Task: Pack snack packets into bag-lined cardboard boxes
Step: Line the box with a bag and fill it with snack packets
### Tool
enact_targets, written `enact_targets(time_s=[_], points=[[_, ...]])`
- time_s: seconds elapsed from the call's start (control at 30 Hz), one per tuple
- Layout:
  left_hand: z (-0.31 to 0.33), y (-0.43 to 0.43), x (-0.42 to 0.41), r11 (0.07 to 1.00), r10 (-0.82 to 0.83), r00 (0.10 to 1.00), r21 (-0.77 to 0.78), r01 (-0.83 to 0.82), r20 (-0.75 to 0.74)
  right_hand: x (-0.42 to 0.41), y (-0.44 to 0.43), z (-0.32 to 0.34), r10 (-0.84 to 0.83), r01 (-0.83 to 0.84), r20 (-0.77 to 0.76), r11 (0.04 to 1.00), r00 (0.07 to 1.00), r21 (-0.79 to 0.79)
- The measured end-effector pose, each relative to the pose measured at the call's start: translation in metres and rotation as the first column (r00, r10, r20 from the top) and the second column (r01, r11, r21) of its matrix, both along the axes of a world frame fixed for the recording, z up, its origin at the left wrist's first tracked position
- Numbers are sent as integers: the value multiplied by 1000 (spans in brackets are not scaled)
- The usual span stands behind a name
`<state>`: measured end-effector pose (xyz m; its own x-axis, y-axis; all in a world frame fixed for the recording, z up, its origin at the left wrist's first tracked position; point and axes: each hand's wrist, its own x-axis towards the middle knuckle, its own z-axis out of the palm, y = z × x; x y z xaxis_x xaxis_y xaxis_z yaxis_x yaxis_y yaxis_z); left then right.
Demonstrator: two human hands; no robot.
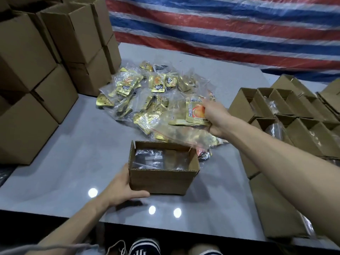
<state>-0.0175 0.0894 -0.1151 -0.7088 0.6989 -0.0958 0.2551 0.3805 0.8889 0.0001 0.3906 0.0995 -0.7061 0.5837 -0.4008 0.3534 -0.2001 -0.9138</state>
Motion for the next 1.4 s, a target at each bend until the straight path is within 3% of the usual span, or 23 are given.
enact_targets(time_s=[0.13,0.23,0.37,0.47,0.53,0.6,0.7,0.83,0.93,1.0,1.13,1.3,1.4], points=[[33,-8,-3,984,129,990,118,-134,49,18,-18,3,168,-136,94,951,981,-277],[66,-9,1,927,283,955,281,-250,-84,30,-33,-1,272,-201,137,899,952,-388],[115,-1,3,931,247,844,359,-70,-476,40,-48,-1,348,-245,153,854,925,-459],[154,11,6,947,153,735,310,82,-660,47,-53,7,382,-250,151,808,912,-534],[174,19,9,952,105,725,279,124,-680,51,-57,13,437,-289,152,780,887,-556],[187,26,13,937,85,813,323,131,-577,55,-58,17,491,-357,121,761,863,-542],[200,35,15,905,150,912,424,28,-381,61,-60,22,528,-428,140,793,837,-433],[211,47,8,870,241,944,481,-107,-226,72,-51,26,510,-494,276,860,815,-131],[214,55,4,872,248,956,465,-152,-154,77,-50,31,475,-497,190,863,859,87],[213,59,5,879,244,960,450,-158,-139,79,-50,35,486,-487,53,855,873,182],[210,62,3,891,242,967,413,-189,-80,86,-41,30,614,-588,-117,785,781,192],[209,65,4,903,230,973,368,-220,18,96,-33,7,721,-594,16,558,693,580],[209,64,5,945,167,986,287,-159,-4,95,-28,-9,692,-514,-85,606,716,607]])
